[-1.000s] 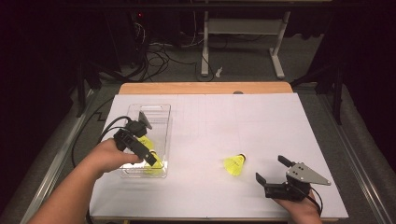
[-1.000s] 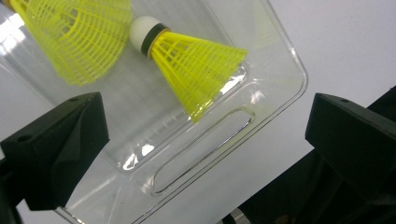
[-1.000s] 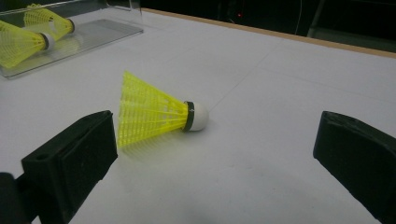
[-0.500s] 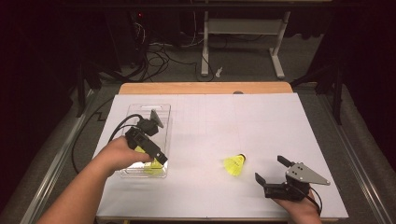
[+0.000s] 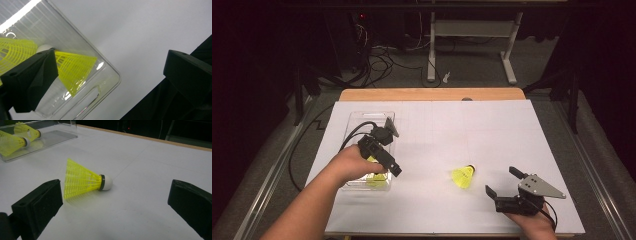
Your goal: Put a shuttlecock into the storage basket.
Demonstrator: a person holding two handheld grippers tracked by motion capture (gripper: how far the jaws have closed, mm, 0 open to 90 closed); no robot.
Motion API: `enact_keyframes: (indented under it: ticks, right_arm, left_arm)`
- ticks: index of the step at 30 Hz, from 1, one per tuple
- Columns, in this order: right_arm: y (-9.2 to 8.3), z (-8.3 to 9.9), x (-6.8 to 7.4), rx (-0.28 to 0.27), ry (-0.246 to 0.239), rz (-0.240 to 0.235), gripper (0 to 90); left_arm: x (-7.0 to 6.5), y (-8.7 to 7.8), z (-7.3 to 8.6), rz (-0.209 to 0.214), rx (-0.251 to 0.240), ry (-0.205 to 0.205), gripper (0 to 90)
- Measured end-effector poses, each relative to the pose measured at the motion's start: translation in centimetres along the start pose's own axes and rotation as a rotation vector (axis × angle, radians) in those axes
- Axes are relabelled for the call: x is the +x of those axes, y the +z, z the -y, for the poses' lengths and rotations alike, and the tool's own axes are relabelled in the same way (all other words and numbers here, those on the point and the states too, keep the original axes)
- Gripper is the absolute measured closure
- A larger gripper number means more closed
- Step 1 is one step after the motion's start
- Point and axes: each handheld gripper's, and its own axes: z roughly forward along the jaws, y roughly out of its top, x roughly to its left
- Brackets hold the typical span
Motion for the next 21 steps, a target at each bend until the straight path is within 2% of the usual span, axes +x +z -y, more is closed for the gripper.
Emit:
enact_keyframes:
  ticks: [10, 21]
  right_arm:
    - [0.1, 0.0, 0.0, 0.001, 0.002, 0.0, 0.2]
    - [0.0, 0.1, 0.1, 0.001, -0.004, -0.004, 0.3]
  left_arm:
    - [-1.2, 0.3, -1.3, 0.011, 0.001, 0.025, 0.7]
    - [-2.7, 0.7, -3.0, 0.004, -0.008, 0.055, 1.6]
